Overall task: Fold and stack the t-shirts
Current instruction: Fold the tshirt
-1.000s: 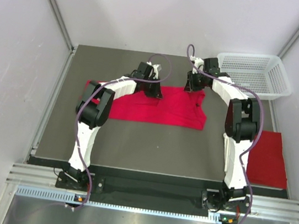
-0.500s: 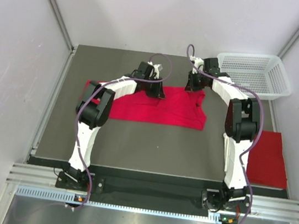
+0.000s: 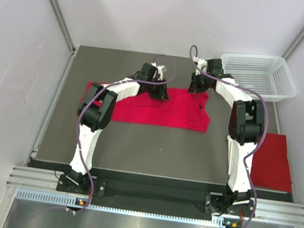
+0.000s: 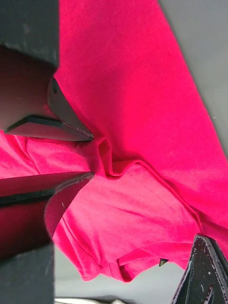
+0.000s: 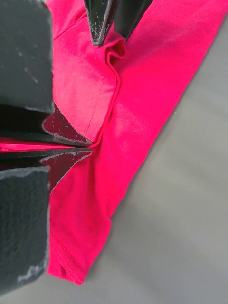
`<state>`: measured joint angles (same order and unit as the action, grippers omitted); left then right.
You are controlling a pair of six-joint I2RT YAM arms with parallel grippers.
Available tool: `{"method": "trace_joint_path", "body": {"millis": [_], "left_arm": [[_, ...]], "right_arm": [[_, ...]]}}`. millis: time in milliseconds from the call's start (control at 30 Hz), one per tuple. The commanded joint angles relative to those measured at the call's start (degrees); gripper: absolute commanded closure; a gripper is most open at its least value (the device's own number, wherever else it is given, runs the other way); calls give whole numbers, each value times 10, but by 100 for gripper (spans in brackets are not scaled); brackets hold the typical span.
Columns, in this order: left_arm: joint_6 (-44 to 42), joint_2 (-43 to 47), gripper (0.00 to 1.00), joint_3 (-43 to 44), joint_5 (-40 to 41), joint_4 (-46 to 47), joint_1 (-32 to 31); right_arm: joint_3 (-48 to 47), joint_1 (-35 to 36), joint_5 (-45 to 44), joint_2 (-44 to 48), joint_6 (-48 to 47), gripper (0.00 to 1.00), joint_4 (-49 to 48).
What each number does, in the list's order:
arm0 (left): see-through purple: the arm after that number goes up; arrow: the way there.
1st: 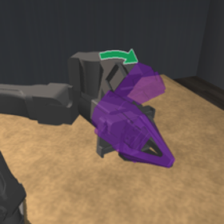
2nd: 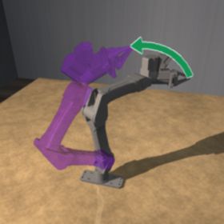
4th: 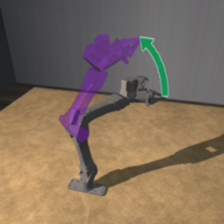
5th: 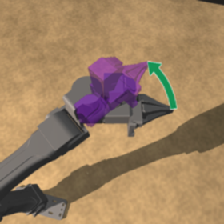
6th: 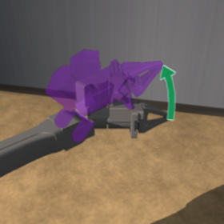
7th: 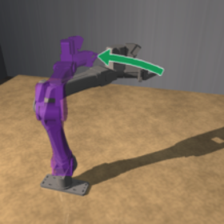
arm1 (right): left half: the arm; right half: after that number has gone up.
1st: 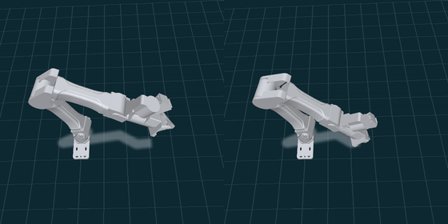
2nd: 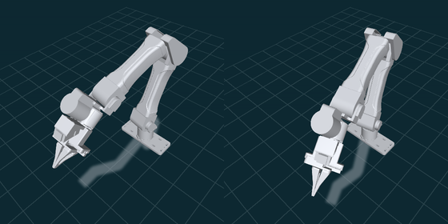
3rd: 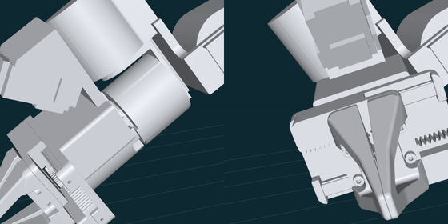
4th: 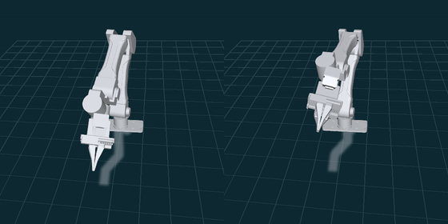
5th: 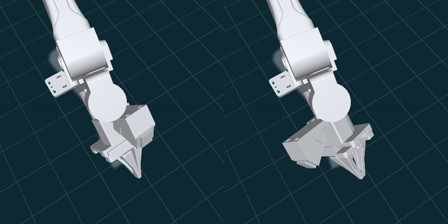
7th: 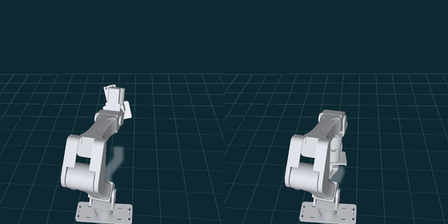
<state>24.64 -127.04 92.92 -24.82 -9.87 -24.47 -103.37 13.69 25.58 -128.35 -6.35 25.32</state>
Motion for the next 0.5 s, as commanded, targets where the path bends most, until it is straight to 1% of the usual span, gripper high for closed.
{"method": "trace_joint_path", "body": {"millis": [0, 67, 200, 233, 300, 467], "left_arm": [[-16, 21, 63, 31, 5, 26, -2], [-21, 14, 64, 42, 9, 20, -2], [-20, 13, 82, 48, 14, 20, -2], [-18, 14, 92, 50, 13, 20, -2], [-14, 13, 100, 49, 12, 20, -2], [-12, 13, 100, 45, 18, 16, -2]], "right_arm": [[-6, -2, 6, 29, -16, 100, -10], [-7, -2, 5, 30, -19, 100, -8], [-8, -2, 3, 31, -22, 100, -10], [-9, -1, 3, 30, -22, 100, -11], [-14, -2, 3, 29, -20, 100, -12], [-21, -1, 3, 28, -19, 100, -12]]}}
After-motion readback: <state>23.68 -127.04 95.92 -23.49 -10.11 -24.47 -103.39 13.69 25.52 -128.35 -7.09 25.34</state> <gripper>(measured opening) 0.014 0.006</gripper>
